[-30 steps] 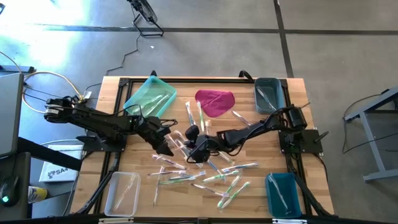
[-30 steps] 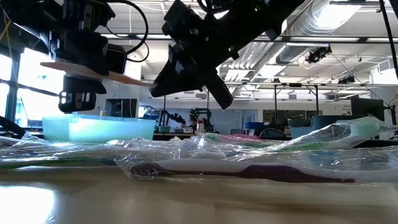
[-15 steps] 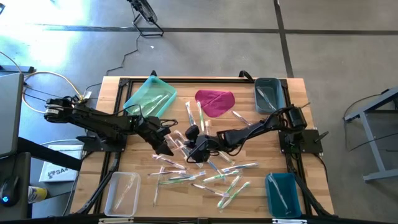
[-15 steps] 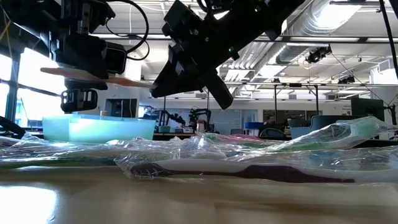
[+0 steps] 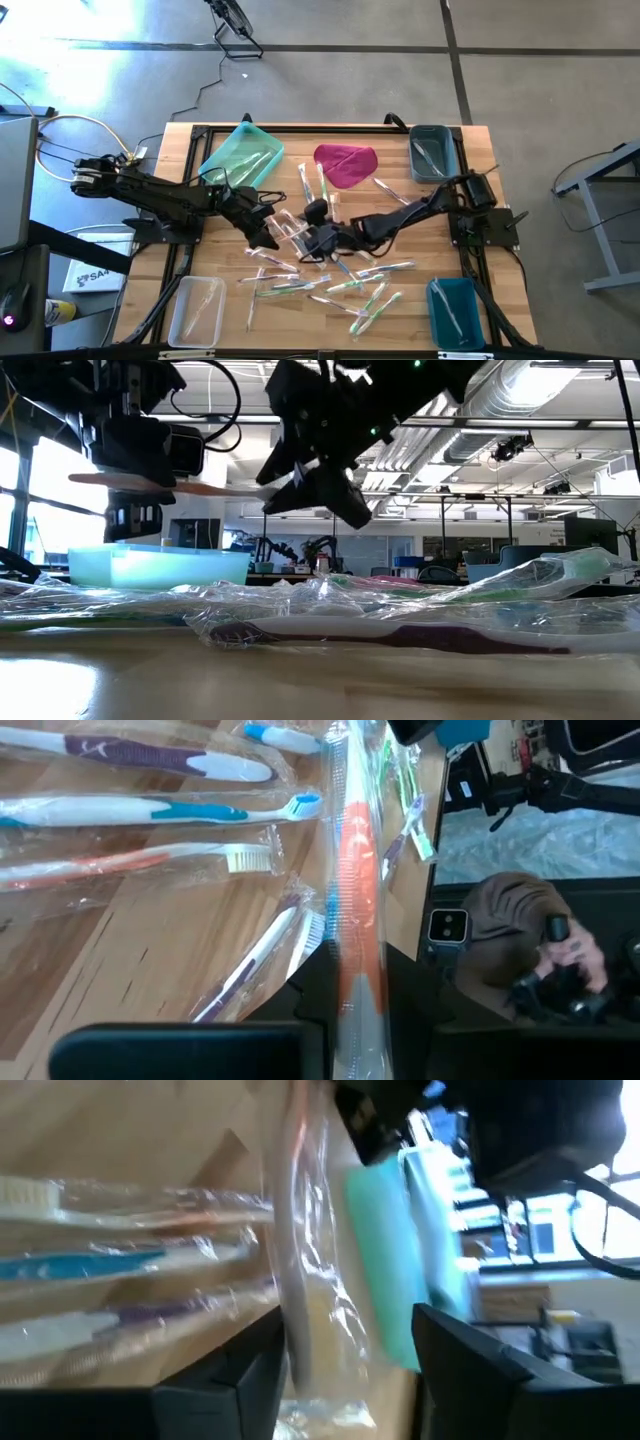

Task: Pick & Place Toothbrushes
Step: Put the orange toothbrush to the transparent bin

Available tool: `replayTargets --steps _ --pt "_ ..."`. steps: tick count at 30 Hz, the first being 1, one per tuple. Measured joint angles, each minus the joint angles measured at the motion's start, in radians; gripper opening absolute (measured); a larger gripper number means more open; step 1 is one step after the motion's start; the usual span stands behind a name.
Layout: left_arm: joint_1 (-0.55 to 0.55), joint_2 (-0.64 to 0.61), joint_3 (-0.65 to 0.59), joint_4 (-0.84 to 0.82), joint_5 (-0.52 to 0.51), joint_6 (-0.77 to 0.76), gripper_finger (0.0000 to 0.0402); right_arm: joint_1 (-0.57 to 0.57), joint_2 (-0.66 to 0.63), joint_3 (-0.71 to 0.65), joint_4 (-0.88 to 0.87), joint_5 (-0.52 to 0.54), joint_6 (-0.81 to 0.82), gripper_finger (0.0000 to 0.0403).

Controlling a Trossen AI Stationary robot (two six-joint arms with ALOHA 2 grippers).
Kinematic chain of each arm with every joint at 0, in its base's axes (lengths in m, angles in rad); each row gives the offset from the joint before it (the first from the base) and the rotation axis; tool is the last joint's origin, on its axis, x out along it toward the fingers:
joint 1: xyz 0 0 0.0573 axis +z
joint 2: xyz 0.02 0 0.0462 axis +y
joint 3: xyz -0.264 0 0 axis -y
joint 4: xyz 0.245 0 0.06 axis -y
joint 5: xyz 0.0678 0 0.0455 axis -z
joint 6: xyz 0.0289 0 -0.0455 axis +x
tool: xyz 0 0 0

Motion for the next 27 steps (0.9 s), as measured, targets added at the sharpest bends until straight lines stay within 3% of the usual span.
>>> replayTargets --steps 7,19,27 --pt "0.0 0.0 0.0 -0.005 0.002 0.025 0.0045 0.024 -0.079 0.0 -0.197 0.111 0.163 0.0194" --pt "0.0 0.0 0.0 0.009 0.004 0.052 0.0045 0.022 -0.168 0.0 -0.627 0.114 0.614 0.0122" --pt "0.0 0.0 0.0 0.02 -0.062 0.105 0.0053 0.001 -0.167 0.0 -0.957 0.109 0.97 0.0057"
